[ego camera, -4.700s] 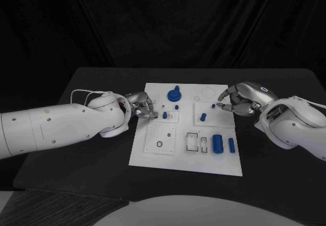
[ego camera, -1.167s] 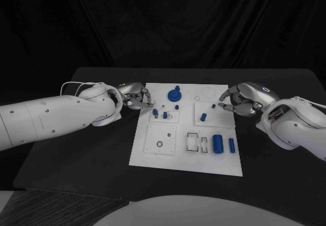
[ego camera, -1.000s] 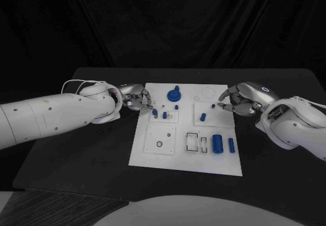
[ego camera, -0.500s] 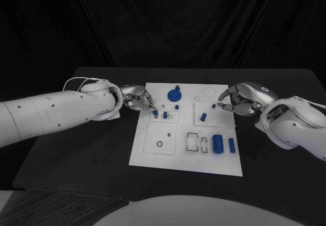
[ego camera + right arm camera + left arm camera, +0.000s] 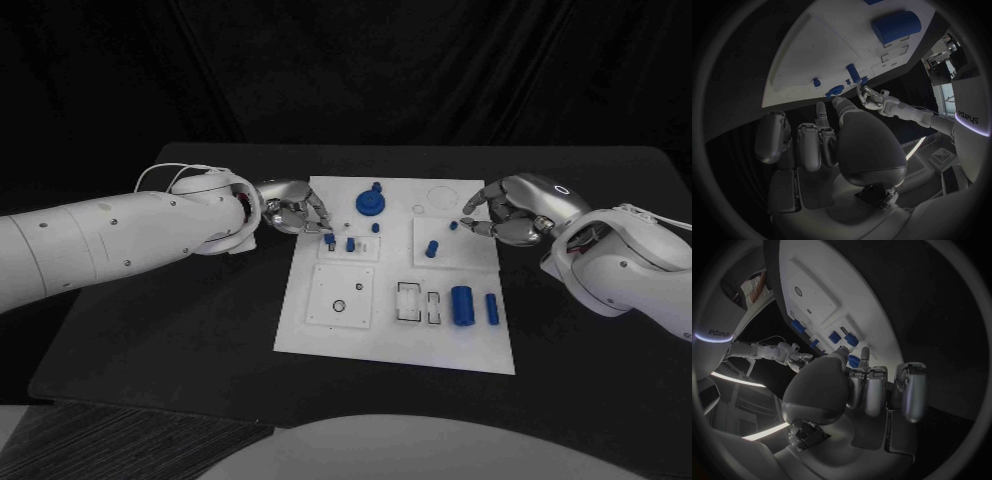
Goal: Assemble the parts on the task board
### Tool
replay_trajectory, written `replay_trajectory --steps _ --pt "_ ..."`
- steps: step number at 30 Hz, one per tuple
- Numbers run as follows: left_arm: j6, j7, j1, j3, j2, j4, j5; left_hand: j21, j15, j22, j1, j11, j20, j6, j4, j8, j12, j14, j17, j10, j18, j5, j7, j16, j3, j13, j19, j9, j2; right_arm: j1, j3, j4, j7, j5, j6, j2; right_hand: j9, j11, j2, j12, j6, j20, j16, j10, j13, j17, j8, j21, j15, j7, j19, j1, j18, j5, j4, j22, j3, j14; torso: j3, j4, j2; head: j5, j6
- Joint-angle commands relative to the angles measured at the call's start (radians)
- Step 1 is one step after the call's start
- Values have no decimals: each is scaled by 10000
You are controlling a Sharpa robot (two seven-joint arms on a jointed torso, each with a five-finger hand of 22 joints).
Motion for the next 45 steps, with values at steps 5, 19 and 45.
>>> replay_trajectory --steps 5,19,45 --pt "258 316 6 7 141 -55 147 -90 127 2471 216 127 54 54 -47 -179 72 1092 2667 1077 -214 250 73 139 -584 2661 452 -197 -2 -20 7 -12 -34 13 -64 13 -102 14 32 200 48 30 -180 1077 2667 810 109 -82 56 40 61 290 402 221 68 1829 294 701 10 -7 2 4 1" --pt "691 186 -1 6 209 -157 148 -114 209 2462 589 227 122 331 -99 -256 72 1092 2667 1077 -208 379 193 139 -753 2661 429 -426 -124 -21 7 -25 -46 15 -18 17 -102 14 32 200 48 30 -180 1077 2667 810 109 -82 56 40 61 290 402 221 68 1829 294 701 7 -13 7 9 1" --pt "1016 -9 -30 4 301 -304 148 -143 275 2449 2028 291 206 1189 -780 -484 72 1092 2667 1077 -196 933 226 139 -198 2661 393 -1016 -127 -23 7 -23 -44 46 52 19 -104 19 50 200 59 31 -180 1077 2667 809 117 -87 59 40 62 297 403 226 59 1829 311 701 4 -8 1 7 1"
